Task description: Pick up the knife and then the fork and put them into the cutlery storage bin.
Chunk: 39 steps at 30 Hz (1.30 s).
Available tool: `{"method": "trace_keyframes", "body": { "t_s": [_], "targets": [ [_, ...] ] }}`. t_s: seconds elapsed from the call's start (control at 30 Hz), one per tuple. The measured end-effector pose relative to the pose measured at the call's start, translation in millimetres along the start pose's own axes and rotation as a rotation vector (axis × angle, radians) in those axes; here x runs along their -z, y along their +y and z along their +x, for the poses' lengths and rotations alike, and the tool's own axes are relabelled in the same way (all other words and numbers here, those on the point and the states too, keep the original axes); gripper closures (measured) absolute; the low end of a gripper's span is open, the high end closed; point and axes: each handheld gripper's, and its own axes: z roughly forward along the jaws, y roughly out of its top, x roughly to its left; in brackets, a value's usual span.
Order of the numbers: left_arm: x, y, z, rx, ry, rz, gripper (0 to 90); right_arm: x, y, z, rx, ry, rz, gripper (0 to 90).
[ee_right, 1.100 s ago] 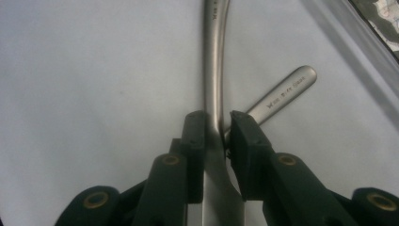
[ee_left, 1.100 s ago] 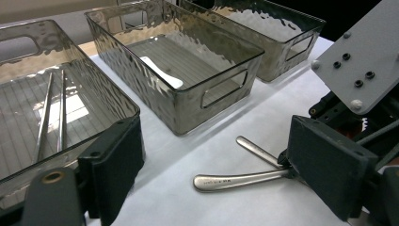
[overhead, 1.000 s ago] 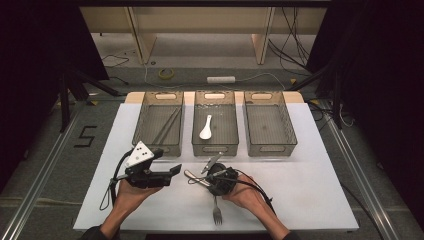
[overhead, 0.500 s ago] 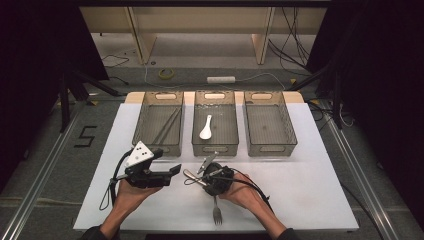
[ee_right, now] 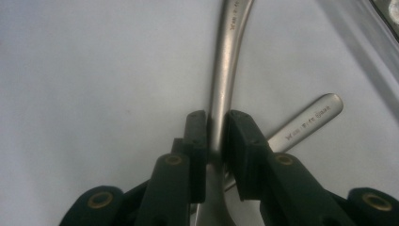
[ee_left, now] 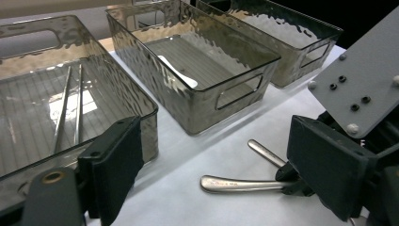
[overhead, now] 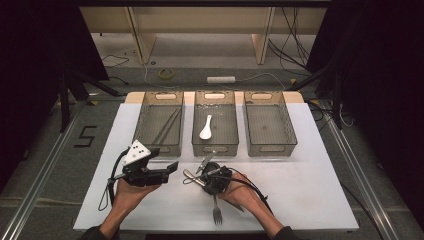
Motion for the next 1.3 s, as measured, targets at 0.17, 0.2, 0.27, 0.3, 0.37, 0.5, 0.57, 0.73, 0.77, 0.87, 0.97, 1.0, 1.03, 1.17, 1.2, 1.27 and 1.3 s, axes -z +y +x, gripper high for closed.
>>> {"method": "trace_keyframes", "body": {
  "t_s": [0.17, 0.2, 0.27, 0.3, 0.37, 0.5, 0.57, 0.73, 0.77, 0.87, 0.97, 1.0, 1.03, 1.17, 1.2, 1.27, 1.3],
  "targets": [
    [0.5, -0.1, 0.3, 0.007, 0.003, -0.006, 18.4, -0.3, 4.8, -1.2, 0.008, 0.002, 0.036, 80.0],
    [0.5, 0.0, 0.3, 0.008, 0.002, -0.007, 18.4, -0.3, 5.5, -0.7, 0.000, 0.002, 0.041, 80.1],
    [0.4, -0.1, 0.2, 0.008, 0.002, -0.007, 18.4, -0.2, 5.9, -1.0, 0.002, 0.004, 0.044, 80.2],
    [0.3, 0.0, 0.2, 0.008, 0.003, -0.006, 18.4, -0.3, 6.0, -1.5, 0.004, 0.006, 0.043, 80.3],
    [0.4, 0.0, 0.2, 0.008, 0.002, -0.006, 18.4, 0.0, 6.3, -1.8, -0.003, 0.009, 0.047, 80.4],
    [0.9, 0.1, 0.5, 0.011, 0.004, -0.012, 18.4, 0.4, 7.5, -2.6, 0.007, 0.009, 0.056, 80.7],
    [0.9, 0.0, 0.6, 0.011, 0.004, -0.012, 18.4, 1.5, 7.3, -3.7, 0.014, 0.013, 0.048, 80.7],
    [1.2, 0.2, 0.8, 0.015, 0.005, -0.014, 18.5, 10.7, 7.6, -7.7, 0.000, 0.024, 0.014, 80.8],
    [1.3, 0.2, 0.8, 0.016, 0.005, -0.014, 18.5, 13.0, 8.0, -8.3, -0.004, 0.023, 0.013, 80.8],
    [1.5, 0.3, 1.3, 0.014, 0.004, -0.012, 18.5, 19.5, 7.9, -11.4, -0.012, 0.024, -0.004, 80.8],
    [1.5, 0.3, 1.2, 0.013, 0.004, -0.012, 18.4, 27.6, 6.1, -17.7, -0.020, 0.022, -0.028, 80.8],
    [1.5, 0.3, 1.3, 0.013, 0.004, -0.010, 18.5, 31.0, 5.2, -19.2, -0.031, 0.016, -0.036, 80.8],
    [1.2, 0.2, 1.3, 0.015, 0.005, -0.012, 18.5, 34.4, 4.3, -21.2, -0.034, 0.016, -0.041, 80.8],
    [1.3, 0.3, 1.4, 0.017, 0.003, -0.011, 18.4, 50.6, -0.5, -29.3, -0.051, 0.004, -0.072, 80.8],
    [1.4, 0.3, 1.4, 0.019, 0.001, -0.012, 18.4, 55.0, -1.9, -31.0, -0.065, 0.003, -0.083, 80.8],
    [1.5, 0.4, 1.1, 0.024, -0.005, -0.019, 18.4, 63.7, -5.0, -36.6, -0.073, -0.004, -0.100, 80.8],
    [1.8, 0.5, 1.0, 0.025, -0.010, -0.024, 18.4, 68.1, -6.5, -38.9, -0.084, -0.011, -0.107, 80.8]
  ]
}}
